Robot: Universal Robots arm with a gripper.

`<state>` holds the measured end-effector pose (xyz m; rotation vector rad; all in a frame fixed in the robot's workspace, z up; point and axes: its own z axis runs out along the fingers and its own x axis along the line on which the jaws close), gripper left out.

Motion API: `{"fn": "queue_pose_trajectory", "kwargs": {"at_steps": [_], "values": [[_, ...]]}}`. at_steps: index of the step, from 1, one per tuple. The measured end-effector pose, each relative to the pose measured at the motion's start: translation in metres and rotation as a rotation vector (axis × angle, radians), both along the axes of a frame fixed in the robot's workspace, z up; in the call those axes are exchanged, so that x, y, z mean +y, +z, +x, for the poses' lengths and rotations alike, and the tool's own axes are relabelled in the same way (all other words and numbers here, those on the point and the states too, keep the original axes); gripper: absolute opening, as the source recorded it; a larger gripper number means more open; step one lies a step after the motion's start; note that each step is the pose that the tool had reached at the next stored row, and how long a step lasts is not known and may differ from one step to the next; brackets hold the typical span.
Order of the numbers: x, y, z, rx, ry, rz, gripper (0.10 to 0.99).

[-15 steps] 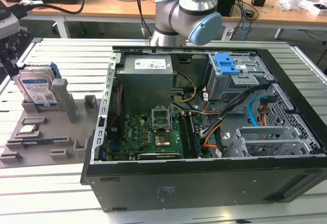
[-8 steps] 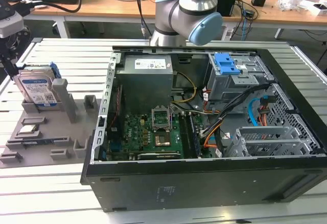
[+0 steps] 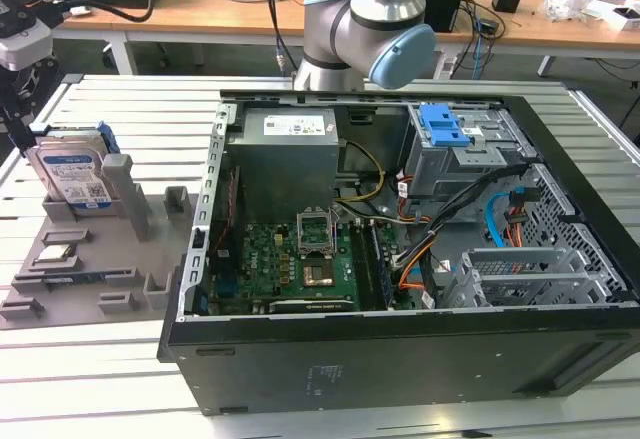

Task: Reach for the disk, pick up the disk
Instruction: 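Pick up the disk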

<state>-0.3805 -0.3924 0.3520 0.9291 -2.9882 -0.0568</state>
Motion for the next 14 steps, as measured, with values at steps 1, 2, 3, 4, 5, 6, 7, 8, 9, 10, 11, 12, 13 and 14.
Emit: {"fn": "queue_pose_trajectory", "kwargs": {"at_steps": [1,2,3,4,5,6,7,8,9,10,11,12,13,14], "values": [[0.0000,0.0000,0.0000,0.0001,0.017,0.000,0.106],[0.0000,0.0000,0.0000,0.0000,0.030,0.000,0.106],[0.0000,0.0000,0.0000,0.0000,0.040,0.000,0.106],[0.0000,0.0000,0.0000,0.0000,0.052,0.000,0.106],[0.0000,0.0000,0.0000,0.0001,0.068,0.000,0.106],[0.0000,0.0000,0.0000,0.0001,0.076,0.000,0.106],[0.0000,0.0000,0.0000,0.0001,0.080,0.000,0.106],[0.0000,0.0000,0.0000,0.0001,0.084,0.000,0.106],[0.0000,0.0000,0.0000,0.0001,0.089,0.000,0.106],[0.0000,0.0000,0.0000,0.0000,0.095,0.000,0.106],[0.0000,0.0000,0.0000,0.0001,0.106,0.000,0.106],[0.0000,0.0000,0.0000,0.0000,0.114,0.000,0.106],[0.0000,0.0000,0.0000,0.0000,0.122,0.000,0.106],[0.0000,0.0000,0.0000,0.0001,0.135,0.000,0.106]]}}
